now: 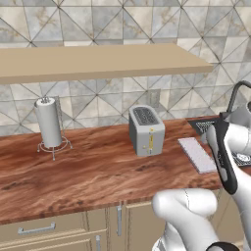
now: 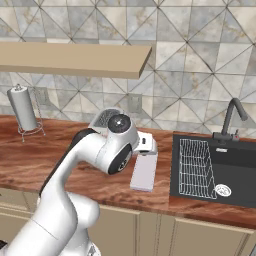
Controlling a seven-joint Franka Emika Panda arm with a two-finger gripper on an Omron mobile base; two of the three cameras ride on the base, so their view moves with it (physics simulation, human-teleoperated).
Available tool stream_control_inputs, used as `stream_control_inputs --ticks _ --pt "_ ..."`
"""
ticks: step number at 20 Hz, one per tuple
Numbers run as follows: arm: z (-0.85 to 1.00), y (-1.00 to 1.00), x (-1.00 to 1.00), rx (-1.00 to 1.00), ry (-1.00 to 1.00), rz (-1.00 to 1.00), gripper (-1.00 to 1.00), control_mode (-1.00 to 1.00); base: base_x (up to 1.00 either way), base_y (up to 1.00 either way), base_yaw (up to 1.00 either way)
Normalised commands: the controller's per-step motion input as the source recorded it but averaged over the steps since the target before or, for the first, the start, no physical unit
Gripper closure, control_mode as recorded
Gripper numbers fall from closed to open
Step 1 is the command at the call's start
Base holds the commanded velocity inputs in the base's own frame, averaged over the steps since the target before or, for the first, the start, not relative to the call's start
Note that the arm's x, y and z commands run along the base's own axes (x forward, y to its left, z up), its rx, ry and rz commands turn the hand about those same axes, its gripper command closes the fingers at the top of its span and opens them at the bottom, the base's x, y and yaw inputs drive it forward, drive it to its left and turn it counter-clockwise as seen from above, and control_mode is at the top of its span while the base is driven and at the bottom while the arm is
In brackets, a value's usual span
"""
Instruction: The ice cube tray has been filled with water. Take the tray and place it in the freezer to make ice. Close the freezer door after placing the tray.
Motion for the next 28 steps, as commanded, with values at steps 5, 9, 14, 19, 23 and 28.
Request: stream_control_inputs --ticks 5,9,14,19,23,28 --pt "-0.05 -0.16 0.45 0.00 0.00 0.00 -1.00 -1.00 0.00 0.00 0.00" --pt "-0.08 -0.09 0.59 0.00 0.00 0.00 -1.00 -1.00 0.00 0.00 0.00" --pt "-0.16 -0.06 0.62 0.00 0.00 0.00 -1.00 -1.00 0.00 0.00 0.00" --pt "-0.21 -0.06 0.48 0.00 0.00 0.00 -1.00 -1.00 0.00 0.00 0.00" --pt "-0.21 -0.10 0.42 0.00 0.00 0.00 -1.00 -1.00 0.00 0.00 0.00" --pt "-0.09 -0.12 0.35 0.01 0.00 0.00 -1.00 -1.00 0.00 0.00 0.00"
